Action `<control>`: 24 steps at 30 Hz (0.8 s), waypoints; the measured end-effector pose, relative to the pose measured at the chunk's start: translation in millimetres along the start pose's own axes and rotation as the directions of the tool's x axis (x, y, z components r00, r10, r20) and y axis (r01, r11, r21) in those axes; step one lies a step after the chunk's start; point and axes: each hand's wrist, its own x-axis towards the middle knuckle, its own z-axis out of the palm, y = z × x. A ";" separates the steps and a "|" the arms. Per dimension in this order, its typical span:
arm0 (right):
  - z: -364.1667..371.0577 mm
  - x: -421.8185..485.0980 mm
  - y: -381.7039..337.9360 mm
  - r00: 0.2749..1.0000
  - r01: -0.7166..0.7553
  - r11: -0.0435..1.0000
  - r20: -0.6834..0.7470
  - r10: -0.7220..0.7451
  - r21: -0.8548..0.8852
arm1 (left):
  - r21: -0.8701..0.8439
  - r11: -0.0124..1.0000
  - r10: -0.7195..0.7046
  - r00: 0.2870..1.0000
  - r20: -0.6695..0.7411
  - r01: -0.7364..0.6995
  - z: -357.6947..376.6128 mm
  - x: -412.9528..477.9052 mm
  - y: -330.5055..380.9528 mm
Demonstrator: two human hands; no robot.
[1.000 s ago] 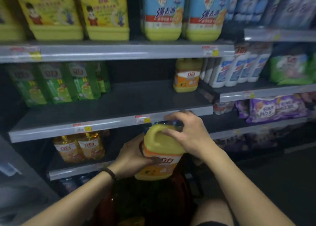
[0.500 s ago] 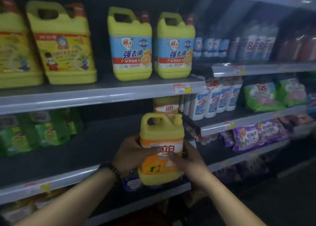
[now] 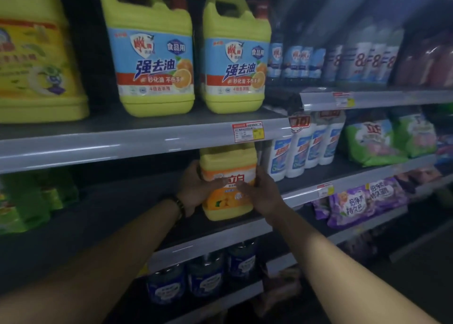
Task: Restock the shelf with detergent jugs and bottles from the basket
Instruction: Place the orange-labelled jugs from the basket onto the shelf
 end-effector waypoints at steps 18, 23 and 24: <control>22.9 -70.1 14.0 0.973 -0.047 0.890 -0.222 -0.062 -0.454 | 0.666 0.746 0.065 0.995 -0.078 0.004 -31.1 -63.8 -16.0; 60.7 -143.9 27.9 0.995 -0.031 0.906 -0.096 -0.011 -0.422 | 0.771 0.635 0.145 0.987 -0.069 -0.039 -76.7 -158.2 -32.2; 70.2 -158.5 34.6 0.998 -0.023 0.915 -0.061 -0.002 -0.402 | 0.805 0.593 0.157 0.983 -0.094 -0.018 -87.1 -175.0 -39.6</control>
